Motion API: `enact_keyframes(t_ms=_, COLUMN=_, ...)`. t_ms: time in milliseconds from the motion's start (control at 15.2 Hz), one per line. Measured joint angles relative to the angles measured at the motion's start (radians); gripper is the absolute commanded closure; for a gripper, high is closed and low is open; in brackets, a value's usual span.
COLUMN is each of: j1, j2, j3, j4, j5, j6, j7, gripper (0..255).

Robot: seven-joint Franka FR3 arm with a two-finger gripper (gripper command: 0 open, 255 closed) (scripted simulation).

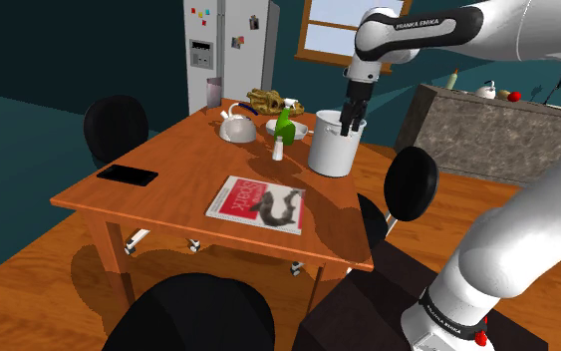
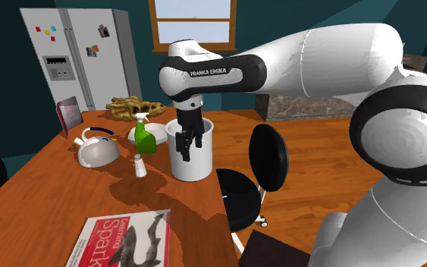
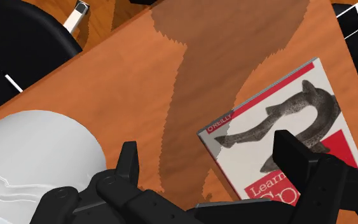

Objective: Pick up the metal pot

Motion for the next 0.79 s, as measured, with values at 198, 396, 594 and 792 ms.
enact_keyframes(t_ms=198, j1=-0.011, j2=0.122, j3=-0.031, j4=0.125, j5=0.027, j6=-0.002, j7=-0.054, gripper=0)
enact_keyframes(t_ms=396, j1=-0.029, j2=0.239, j3=-0.056, j4=0.252, j5=0.061, j6=-0.014, j7=-0.107, gripper=0)
enact_keyframes(t_ms=594, j1=-0.054, j2=0.369, j3=-0.073, j4=0.403, j5=0.103, j6=-0.039, j7=-0.154, gripper=0)
enact_keyframes(t_ms=792, j1=-0.091, j2=0.5, j3=-0.084, j4=0.562, j5=0.147, j6=-0.072, j7=-0.198, gripper=0)
